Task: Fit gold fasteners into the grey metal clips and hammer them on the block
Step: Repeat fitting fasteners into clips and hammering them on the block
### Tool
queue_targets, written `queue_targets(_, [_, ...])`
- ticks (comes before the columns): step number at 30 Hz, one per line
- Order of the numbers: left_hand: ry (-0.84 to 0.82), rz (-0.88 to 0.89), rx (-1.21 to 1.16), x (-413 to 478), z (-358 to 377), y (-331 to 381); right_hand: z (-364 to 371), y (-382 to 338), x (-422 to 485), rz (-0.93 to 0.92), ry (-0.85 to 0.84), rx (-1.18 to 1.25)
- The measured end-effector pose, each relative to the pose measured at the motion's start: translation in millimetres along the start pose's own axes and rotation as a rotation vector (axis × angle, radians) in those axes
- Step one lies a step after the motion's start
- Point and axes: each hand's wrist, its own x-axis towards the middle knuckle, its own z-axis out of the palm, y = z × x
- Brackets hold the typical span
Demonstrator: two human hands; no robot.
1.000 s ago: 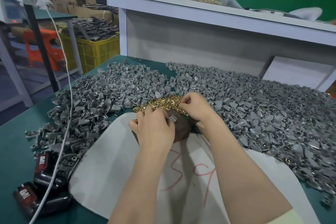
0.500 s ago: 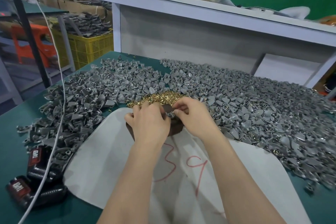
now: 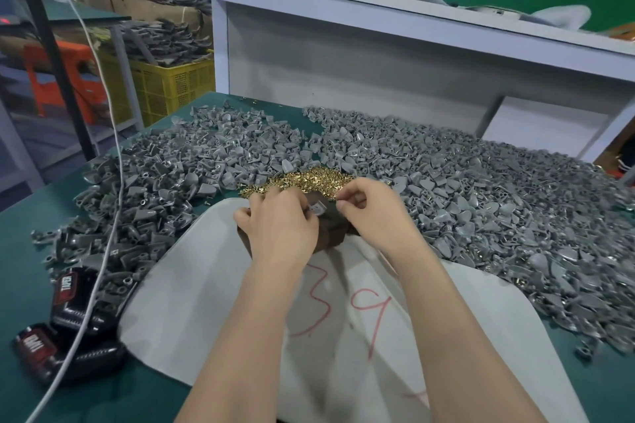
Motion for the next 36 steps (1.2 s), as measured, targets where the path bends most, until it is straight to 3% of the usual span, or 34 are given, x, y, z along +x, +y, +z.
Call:
queue_targets(7, [0.000,0.006,0.008,-1,-1,0,-24,-9,-8,0.133,-0.342,-0.237])
queue_targets(12, [0.003,0.015,0.009,-1,0,1,-29,-13,-17,0.325,-0.616,-0.344])
queue_targets(18, [0.004,0.014,0.011,0,2,0,-33,-10,-30,0.397,-0.738,-0.363])
queue_targets(24, [0.003,0.011,-0.006,0,2,-1,-21,-13,-38,0.331,-0.795,-0.461])
queue_targets(26, [-0.002,0.011,-0.017,-1,2,0,-22,-13,-38,0.252,-0.770,-0.520])
queue_targets(28, [-0.006,0.014,-0.020,-1,2,1,-23,-14,-37,0.134,-0.640,-0.503])
queue_targets(32, [-0.011,0.018,-0.002,-2,2,2,-25,-16,-23,0.016,-0.254,-0.076])
queue_targets(36, [-0.014,0.020,0.015,-2,1,2,-15,-21,-3,0.077,-0.065,0.344])
